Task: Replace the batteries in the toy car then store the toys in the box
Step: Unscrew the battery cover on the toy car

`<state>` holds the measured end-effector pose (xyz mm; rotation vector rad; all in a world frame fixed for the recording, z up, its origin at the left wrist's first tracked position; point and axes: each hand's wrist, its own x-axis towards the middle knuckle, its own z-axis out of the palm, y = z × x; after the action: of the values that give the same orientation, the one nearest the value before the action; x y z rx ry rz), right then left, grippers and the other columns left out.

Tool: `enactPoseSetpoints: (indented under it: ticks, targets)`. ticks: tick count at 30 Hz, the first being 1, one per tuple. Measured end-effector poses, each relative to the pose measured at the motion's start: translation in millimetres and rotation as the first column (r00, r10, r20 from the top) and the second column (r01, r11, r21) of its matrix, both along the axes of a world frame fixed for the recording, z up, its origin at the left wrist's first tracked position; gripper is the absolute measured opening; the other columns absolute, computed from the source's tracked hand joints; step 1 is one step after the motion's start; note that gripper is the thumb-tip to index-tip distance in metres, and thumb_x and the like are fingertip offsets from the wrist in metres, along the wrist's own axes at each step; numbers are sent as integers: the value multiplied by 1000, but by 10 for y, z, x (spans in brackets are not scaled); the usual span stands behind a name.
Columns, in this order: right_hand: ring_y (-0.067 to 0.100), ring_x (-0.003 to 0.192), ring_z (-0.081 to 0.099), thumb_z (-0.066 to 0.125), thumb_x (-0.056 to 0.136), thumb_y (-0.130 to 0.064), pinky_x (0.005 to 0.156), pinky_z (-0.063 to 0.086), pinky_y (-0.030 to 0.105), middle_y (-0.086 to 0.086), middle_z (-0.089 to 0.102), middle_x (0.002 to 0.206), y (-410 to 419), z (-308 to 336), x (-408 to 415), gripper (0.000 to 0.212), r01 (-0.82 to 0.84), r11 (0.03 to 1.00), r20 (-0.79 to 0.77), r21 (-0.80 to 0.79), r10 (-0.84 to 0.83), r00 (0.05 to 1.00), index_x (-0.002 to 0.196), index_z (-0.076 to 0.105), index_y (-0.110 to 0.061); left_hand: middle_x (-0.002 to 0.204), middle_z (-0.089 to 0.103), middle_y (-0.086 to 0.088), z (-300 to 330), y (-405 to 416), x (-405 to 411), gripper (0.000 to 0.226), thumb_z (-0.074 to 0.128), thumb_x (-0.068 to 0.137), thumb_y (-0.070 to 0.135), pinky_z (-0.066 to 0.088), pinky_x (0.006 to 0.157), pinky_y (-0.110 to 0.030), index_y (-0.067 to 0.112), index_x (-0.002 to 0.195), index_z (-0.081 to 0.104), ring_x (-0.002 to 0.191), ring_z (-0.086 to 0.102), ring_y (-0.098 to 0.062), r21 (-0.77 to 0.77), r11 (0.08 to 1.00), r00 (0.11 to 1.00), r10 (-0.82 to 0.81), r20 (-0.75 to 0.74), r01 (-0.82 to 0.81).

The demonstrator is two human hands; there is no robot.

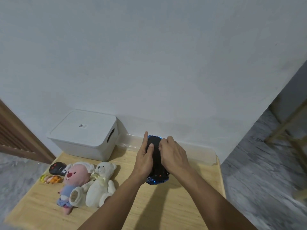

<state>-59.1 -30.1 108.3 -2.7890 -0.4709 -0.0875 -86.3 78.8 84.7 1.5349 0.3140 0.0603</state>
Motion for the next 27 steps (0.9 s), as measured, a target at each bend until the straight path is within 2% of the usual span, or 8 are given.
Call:
enactPoseSetpoints:
  ticks: [2,7,10,13,17,20,25,27]
  targets:
    - [31,95,53,44,89,-9,69,35,35,9,48,109,25,-70,-26,21,-16,998,-18,-57,15,1000,109,49,-12,118,61,19,-62,13,-28,52,40,103,22,44,102,-30,47,147,26,99,58,-5,8,1000,1000,-7,-27,7]
    - [32,96,54,42,91,-10,69,33,34,9,48,110,44,-285,-57,19,-16,999,-78,-42,13,997,109,48,-12,148,44,8,-241,89,-97,53,40,103,25,37,112,-39,46,149,23,128,48,-13,11,1000,997,-19,-78,20]
    - [32,96,55,41,96,-17,71,37,36,8,48,109,-25,-392,-20,14,65,995,-186,75,-50,981,107,49,-11,147,42,8,-313,179,-132,53,39,103,27,40,109,-37,44,150,21,125,49,-15,11,1000,993,6,-119,-5]
    - [33,96,56,40,96,-13,75,41,37,8,49,110,-164,-621,10,14,129,992,-314,-11,-126,941,106,50,-13,151,38,7,-425,292,-177,53,39,104,26,42,106,-35,43,151,21,127,47,-18,18,999,986,51,-162,-49]
    - [33,111,53,41,93,-11,85,42,36,10,51,119,-330,-1003,-73,24,140,980,-469,-143,-192,862,113,53,-13,149,40,1,-575,404,-234,53,39,104,24,47,82,-29,40,152,22,114,52,-20,27,996,970,91,-227,-87]
    - [31,113,53,44,91,-8,83,41,34,10,51,122,-416,-1178,-166,27,113,968,-495,-224,-213,842,117,52,-12,150,38,-2,-624,418,-261,53,37,105,23,44,70,-22,36,153,21,109,47,-17,50,996,964,78,-253,-68]
    - [31,111,54,46,90,-4,80,42,34,8,52,120,-447,-1295,-188,30,124,958,-418,-259,-227,880,117,53,-12,146,42,-2,-663,395,-259,53,36,105,23,46,74,-28,38,153,20,103,51,-17,38,998,959,67,-274,-59]
    - [30,108,55,48,90,-5,82,45,35,8,55,115,-469,-1326,-158,26,113,961,-392,-251,-208,896,112,57,-14,136,45,-1,-674,377,-245,53,37,105,23,47,69,-26,39,152,20,93,54,-12,27,998,958,59,-282,-53]
